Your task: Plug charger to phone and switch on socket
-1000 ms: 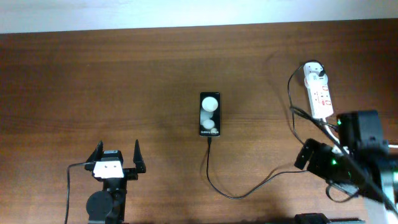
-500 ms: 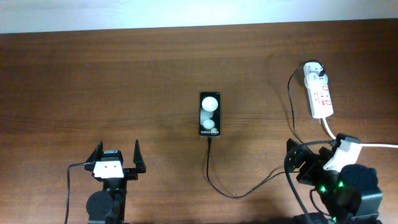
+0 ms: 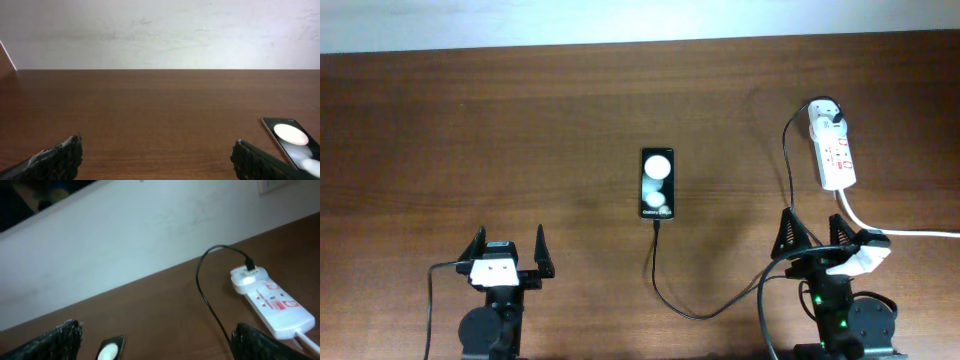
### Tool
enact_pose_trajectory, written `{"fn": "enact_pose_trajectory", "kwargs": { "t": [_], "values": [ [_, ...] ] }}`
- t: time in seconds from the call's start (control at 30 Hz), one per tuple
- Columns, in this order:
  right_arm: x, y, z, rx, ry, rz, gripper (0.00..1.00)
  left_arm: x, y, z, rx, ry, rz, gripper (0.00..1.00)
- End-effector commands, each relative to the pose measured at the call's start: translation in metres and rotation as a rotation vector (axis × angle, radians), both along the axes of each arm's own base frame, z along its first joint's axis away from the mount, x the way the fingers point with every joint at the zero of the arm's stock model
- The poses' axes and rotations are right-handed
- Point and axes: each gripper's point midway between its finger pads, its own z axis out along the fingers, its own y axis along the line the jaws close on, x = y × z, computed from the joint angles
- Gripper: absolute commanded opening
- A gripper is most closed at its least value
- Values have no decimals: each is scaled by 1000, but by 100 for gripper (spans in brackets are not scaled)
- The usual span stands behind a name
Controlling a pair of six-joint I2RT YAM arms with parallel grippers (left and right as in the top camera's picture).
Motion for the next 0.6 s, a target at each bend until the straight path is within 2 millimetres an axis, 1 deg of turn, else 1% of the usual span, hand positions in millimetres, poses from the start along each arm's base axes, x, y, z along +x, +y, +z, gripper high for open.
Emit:
{"fn": "enact_pose_trajectory", "kwargs": {
  "t": [0.0, 0.07, 0.17, 0.2, 0.37, 0.57],
  "values": [
    [5, -4, -12, -5, -18, -20, 99, 0, -1, -1, 15, 3, -8, 99],
    [9, -5, -28, -8, -1, -23, 99, 0, -1, -1, 15, 3, -9, 99],
    [11, -5, -45, -104, 31, -19, 99, 0, -1, -1, 15, 3, -8, 99],
    [12, -5, -54, -136, 53, -17, 99, 0, -1, -1, 15, 3, -8, 99],
    [12, -4, -53, -340, 49, -2, 99, 0, -1, -1, 15, 3, -8, 99],
    [12, -2, -53, -333, 45, 8, 99, 0, -1, -1, 15, 3, -8, 99]
  ]
}}
